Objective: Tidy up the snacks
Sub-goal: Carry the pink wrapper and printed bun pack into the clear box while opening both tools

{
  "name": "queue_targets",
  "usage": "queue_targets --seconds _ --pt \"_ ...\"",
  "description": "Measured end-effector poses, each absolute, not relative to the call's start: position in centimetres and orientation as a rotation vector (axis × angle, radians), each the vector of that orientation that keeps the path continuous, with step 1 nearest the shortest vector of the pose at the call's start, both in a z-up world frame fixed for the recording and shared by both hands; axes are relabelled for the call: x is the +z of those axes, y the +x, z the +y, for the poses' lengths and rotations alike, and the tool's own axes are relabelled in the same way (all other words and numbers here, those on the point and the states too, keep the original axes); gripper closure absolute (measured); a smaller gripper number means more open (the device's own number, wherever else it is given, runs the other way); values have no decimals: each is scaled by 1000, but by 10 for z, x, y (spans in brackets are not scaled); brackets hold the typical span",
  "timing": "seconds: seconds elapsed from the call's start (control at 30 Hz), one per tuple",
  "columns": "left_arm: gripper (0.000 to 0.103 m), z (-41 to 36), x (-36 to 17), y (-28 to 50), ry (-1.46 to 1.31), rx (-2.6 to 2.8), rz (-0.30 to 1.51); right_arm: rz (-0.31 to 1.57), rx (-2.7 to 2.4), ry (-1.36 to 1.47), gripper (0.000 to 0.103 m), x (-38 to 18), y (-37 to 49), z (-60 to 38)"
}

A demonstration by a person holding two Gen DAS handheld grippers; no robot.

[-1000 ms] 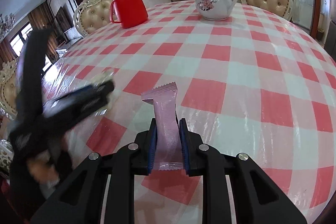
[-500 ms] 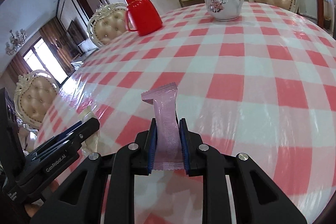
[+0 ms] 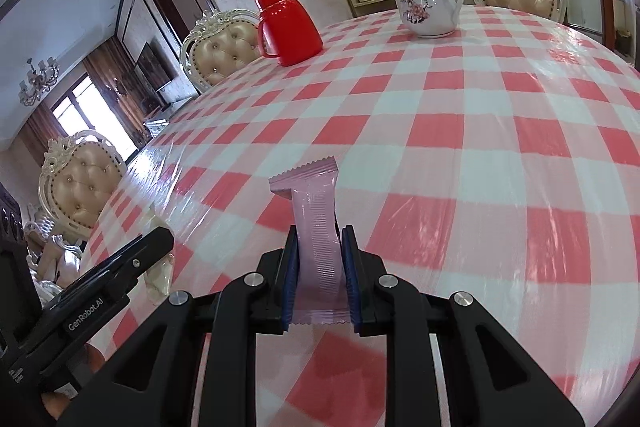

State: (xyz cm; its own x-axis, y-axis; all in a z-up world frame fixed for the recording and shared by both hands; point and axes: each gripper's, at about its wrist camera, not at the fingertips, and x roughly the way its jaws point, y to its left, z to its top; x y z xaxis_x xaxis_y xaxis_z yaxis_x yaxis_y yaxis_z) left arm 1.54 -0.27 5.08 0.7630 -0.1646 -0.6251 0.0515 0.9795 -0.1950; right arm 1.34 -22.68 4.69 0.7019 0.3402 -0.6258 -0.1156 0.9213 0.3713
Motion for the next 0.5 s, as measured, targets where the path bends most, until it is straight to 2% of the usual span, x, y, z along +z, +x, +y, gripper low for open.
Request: queue_targets --seconds 0.5 --pt "59 7 51 -45 -167 -151 662 738 338 430 82 45 -46 -215"
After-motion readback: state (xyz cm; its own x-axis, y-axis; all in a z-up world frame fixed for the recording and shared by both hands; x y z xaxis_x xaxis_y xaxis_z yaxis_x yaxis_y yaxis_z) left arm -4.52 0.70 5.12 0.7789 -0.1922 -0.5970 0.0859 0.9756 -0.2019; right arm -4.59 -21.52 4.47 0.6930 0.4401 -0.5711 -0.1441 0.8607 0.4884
